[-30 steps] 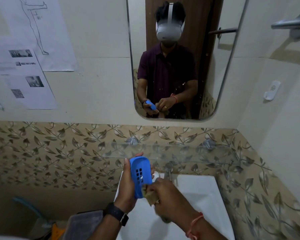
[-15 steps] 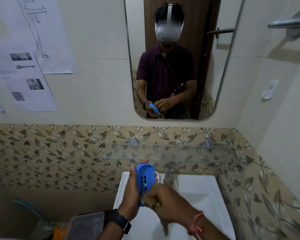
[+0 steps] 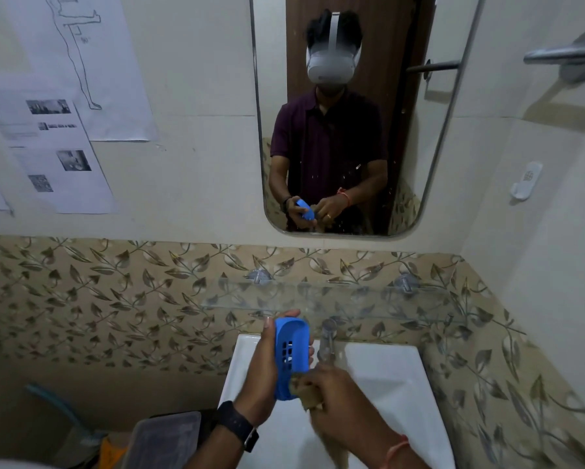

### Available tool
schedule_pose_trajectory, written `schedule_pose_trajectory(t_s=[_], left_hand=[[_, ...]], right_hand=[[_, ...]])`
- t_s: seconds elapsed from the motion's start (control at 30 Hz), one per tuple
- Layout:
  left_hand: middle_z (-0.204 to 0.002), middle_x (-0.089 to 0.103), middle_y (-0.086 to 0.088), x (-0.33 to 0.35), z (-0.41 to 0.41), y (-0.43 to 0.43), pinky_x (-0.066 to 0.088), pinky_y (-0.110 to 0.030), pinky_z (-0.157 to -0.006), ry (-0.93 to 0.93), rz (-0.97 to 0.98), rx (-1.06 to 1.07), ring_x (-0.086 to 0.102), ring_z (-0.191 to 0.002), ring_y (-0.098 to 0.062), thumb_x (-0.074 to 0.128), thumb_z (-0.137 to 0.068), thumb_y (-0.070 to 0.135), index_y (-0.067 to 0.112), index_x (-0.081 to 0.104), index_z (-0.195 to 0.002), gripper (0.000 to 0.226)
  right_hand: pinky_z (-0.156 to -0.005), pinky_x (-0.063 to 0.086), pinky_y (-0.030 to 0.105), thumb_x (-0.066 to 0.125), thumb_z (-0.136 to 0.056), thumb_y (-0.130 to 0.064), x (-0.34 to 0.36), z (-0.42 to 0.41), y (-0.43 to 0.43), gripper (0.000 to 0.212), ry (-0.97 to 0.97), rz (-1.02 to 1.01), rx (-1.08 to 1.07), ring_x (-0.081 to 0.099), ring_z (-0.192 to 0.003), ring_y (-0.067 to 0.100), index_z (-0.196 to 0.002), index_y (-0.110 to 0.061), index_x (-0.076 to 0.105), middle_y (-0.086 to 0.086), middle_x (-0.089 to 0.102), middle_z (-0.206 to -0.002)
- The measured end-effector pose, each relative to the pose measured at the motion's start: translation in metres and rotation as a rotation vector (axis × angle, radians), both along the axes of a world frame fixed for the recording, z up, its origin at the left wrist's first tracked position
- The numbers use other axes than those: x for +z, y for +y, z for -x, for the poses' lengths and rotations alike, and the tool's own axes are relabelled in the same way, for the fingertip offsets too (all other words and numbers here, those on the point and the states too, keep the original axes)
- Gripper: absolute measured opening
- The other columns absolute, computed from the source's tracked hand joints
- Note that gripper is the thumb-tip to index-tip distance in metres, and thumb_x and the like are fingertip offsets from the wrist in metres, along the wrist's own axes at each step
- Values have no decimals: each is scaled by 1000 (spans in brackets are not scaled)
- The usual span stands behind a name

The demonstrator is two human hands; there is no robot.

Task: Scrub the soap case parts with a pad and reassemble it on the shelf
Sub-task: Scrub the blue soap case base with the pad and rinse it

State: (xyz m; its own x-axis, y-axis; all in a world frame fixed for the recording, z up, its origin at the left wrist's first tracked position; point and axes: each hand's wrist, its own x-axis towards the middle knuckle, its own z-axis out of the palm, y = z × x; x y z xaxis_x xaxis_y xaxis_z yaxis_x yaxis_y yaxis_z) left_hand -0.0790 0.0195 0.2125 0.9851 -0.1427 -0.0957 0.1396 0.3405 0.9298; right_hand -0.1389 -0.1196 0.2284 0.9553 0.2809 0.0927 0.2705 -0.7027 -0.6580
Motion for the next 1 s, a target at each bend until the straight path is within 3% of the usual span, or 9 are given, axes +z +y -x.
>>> schedule_pose_trajectory(t_s=[0.17, 0.27, 0.37, 0.43, 0.57, 0.67, 0.77, 0.9, 1.0], left_hand=[[-125, 73, -10, -2, 10, -16, 57, -45, -95, 31, 20, -54, 69, -115, -32, 32, -93, 69, 34, 65, -132, 62], [-120, 73, -17, 1, 7, -11, 59, -43, -88, 24, 44, -56, 71, -108, -33, 34, -95, 67, 28, 67, -130, 62], [-110, 75, -21, 4, -1, 2, 63, -42, -80, -4, 10, 0, 74, -91, -33, 37, -92, 67, 29, 71, -124, 60], [-113, 76, -16, 7, 0, 3, 62, -41, -83, -27, 8, -15, 75, -97, -31, 36, -91, 68, 32, 70, -125, 60], [-127, 73, -7, 1, 9, -12, 52, -48, -102, 7, -7, -81, 68, -119, -28, 30, -95, 67, 35, 67, -130, 60], [-122, 73, -17, 4, 7, -8, 58, -46, -94, 24, 37, -70, 70, -112, -33, 34, -94, 66, 29, 68, -129, 61], [-105, 76, -21, 11, -3, 6, 64, -40, -75, -13, 32, -10, 75, -87, -31, 37, -93, 65, 30, 72, -123, 58], [-110, 77, -15, 9, 3, -4, 62, -44, -81, 1, 66, 4, 75, -93, -31, 32, -95, 64, 32, 71, -124, 58], [-122, 74, -12, 5, 7, -15, 59, -45, -90, 53, 81, -45, 71, -111, -32, 35, -93, 67, 32, 72, -124, 60]], right_hand=[[-66, 44, 6, 59, -84, -3, 20, -25, 10, 21, -287, -144, -410, 55, -77, 0, -91, -19, 70, -7, 60, -91], [-78, 51, 12, 62, -84, -7, 25, -22, 16, 24, -221, -307, -216, 62, -88, 1, -98, -22, 74, -9, 66, -95], [-71, 49, 16, 53, -81, -15, 7, -6, 12, 21, -42, -67, 1, 57, -77, 4, -88, -16, 72, -2, 63, -89], [-63, 40, 7, 51, -82, -14, 1, -9, 3, 19, -93, 27, -101, 51, -68, 0, -83, -14, 70, -5, 58, -85], [-65, 46, 8, 62, -84, -3, 17, -20, 13, 21, -296, -228, -406, 62, -77, 4, -92, -19, 73, -9, 61, -90], [-72, 54, 17, 65, -85, -5, 23, -17, 19, 23, -196, -377, -230, 62, -80, 4, -90, -24, 74, -9, 64, -86], [-68, 51, 20, 61, -81, -11, 14, -5, 11, 17, 12, -119, 16, 59, -75, 3, -87, -22, 73, -9, 61, -84], [-59, 55, 17, 60, -85, -5, 25, -22, 0, 20, -106, -87, -269, 63, -72, 9, -92, -17, 73, 1, 64, -95], [-73, 49, 7, 65, -86, -3, 40, -27, 13, 26, -307, -229, -306, 62, -82, 4, -101, -22, 76, -6, 65, -95]])
